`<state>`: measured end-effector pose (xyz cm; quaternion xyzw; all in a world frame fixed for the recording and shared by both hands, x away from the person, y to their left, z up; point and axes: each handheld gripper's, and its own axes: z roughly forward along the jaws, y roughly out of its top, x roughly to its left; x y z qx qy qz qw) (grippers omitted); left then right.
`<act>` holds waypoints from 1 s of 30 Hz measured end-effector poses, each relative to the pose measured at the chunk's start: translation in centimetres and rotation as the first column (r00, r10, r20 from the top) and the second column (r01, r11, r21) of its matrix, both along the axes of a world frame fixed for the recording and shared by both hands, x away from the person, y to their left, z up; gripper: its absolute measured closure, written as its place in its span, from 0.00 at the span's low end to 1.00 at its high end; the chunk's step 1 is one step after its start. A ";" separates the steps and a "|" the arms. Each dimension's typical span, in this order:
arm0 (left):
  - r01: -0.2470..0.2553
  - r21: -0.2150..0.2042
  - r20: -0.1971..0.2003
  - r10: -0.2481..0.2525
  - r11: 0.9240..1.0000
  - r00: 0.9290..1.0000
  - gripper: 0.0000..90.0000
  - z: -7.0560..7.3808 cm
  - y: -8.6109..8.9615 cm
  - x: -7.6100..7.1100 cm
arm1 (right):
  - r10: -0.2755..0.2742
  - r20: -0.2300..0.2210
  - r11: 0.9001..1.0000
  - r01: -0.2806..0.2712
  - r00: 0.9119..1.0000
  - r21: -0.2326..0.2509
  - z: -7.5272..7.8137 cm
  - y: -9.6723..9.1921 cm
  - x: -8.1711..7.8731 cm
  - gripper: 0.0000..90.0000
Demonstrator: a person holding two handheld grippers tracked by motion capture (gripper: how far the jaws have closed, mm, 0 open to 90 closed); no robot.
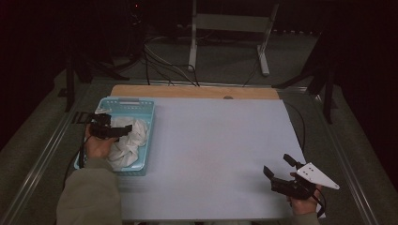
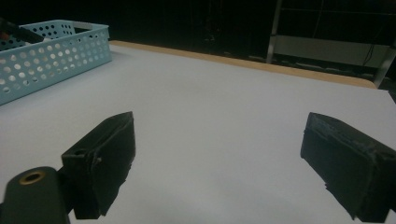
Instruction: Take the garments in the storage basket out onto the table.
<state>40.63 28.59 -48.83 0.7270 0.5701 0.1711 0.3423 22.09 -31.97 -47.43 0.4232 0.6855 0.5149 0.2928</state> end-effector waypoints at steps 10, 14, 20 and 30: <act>0.050 0.022 -0.105 -0.047 0.999 0.993 0.01 -0.8 -0.7 0.6 | 0.000 0.001 1.000 0.000 1.000 0.000 0.0 0.0 0.0 0.11; 0.063 0.009 -0.167 -0.061 0.998 0.984 0.01 -1.0 -1.0 0.8 | 0.001 0.002 1.000 -0.001 1.000 -0.001 0.0 0.0 0.0 0.11; 0.061 0.051 -0.261 -0.046 0.997 0.964 0.05 -1.3 -1.4 1.0 | 0.001 0.003 1.000 -0.001 1.000 -0.001 0.0 0.0 0.0 0.11; 0.083 0.094 -0.262 -0.056 0.992 0.963 0.71 -0.4 -1.8 0.6 | 0.001 0.003 1.000 -0.001 1.000 -0.002 0.0 -0.1 0.0 0.11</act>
